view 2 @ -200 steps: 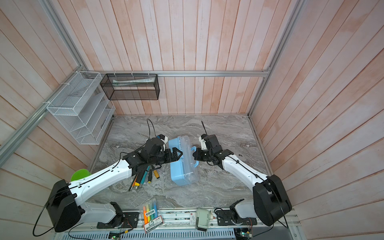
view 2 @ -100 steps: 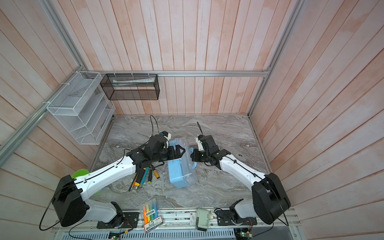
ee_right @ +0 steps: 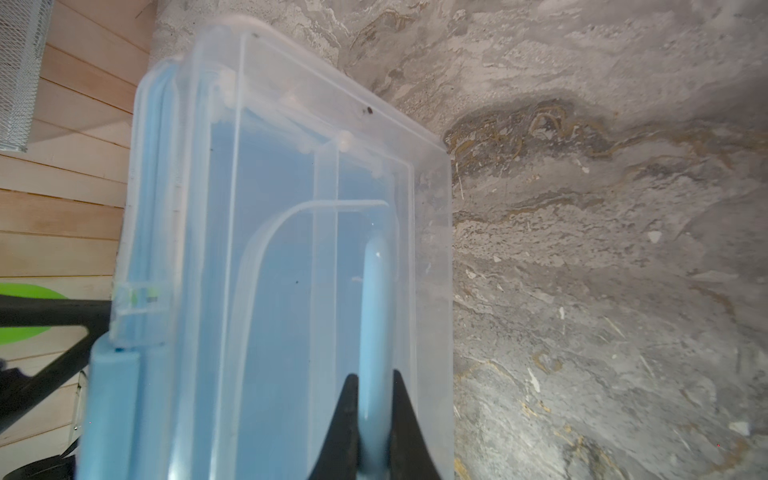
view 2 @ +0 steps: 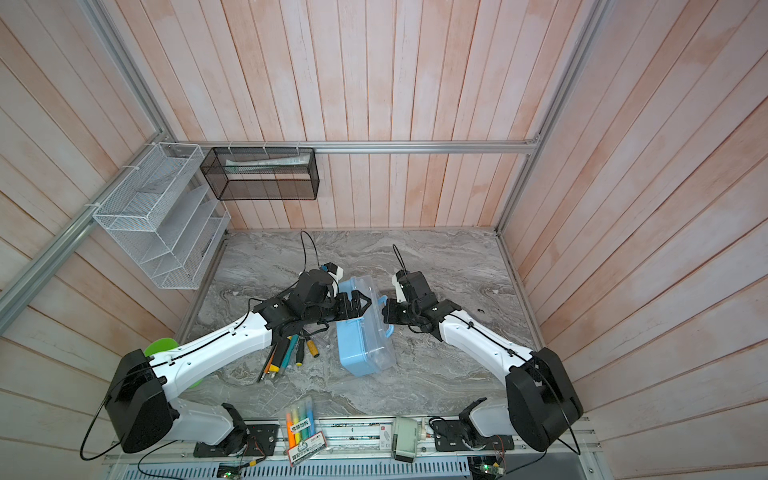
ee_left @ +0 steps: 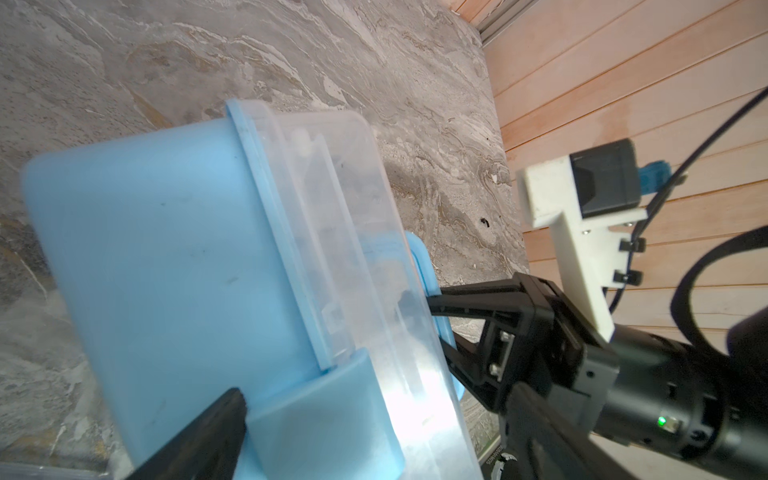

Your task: Pack the tool kit

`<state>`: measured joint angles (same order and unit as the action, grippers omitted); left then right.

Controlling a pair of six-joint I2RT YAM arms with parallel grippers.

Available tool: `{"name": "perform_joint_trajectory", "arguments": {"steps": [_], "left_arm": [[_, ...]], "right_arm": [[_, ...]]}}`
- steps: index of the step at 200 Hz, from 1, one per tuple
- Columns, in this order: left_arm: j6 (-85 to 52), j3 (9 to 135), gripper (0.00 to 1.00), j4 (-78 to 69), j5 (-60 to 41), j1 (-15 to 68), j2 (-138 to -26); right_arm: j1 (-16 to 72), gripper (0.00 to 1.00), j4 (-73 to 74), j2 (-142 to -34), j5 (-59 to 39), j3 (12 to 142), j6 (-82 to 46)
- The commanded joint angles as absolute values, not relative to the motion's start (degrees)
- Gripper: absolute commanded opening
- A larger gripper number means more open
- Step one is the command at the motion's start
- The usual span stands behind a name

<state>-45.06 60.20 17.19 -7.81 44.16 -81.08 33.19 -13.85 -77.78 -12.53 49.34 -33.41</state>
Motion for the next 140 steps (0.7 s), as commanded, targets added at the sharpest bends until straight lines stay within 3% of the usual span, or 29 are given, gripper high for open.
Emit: {"name": "perform_joint_trajectory", "arguments": {"steps": [1,51,140], "left_arm": [[-48.0,56.2,1.0,20.6,-13.6,44.5,-82.1],[-49.4,55.0,1.0,18.3,-16.3,45.1,-83.2],[-54.5,49.1,0.99,-4.4,-27.6,47.4,-84.2]], "right_arm": [[33.3,0.0,-11.6,-75.7,-8.4,49.0,-32.3],[33.5,0.0,-10.5,-75.8,-8.9,48.4,-32.6],[34.6,0.0,-8.0,-76.0,-9.2,47.1,-33.2]]}}
